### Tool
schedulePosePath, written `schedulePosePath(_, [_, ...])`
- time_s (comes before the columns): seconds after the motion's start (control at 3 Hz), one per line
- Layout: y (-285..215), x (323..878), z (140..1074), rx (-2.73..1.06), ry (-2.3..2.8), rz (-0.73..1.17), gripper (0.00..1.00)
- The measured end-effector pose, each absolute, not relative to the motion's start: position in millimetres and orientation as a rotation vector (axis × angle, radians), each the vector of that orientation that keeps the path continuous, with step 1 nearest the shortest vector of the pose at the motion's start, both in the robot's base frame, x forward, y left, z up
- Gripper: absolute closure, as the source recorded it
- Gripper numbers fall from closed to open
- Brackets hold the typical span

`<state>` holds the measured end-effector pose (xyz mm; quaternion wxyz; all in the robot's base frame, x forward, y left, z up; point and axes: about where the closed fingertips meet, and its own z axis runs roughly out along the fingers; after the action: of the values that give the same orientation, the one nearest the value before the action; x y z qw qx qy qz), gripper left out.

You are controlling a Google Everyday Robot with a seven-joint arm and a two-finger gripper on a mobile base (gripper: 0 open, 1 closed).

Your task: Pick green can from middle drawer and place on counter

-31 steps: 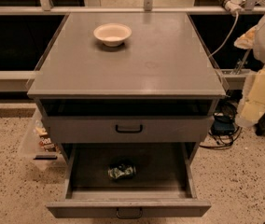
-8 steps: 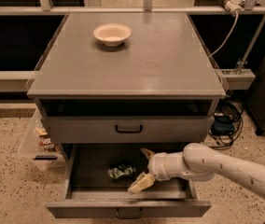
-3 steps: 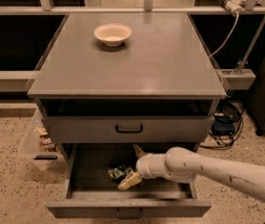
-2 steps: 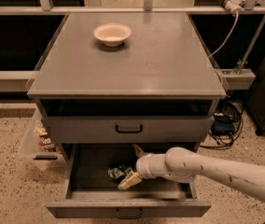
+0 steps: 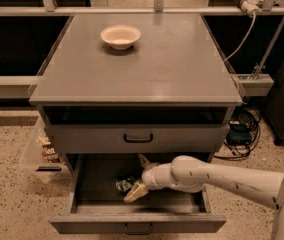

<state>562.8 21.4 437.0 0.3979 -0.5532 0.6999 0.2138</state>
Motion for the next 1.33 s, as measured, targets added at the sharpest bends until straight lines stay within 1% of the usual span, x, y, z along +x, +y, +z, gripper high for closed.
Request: schedulePosePath(1.33, [47,548,374,-1.521,1.84,0.593,0.0])
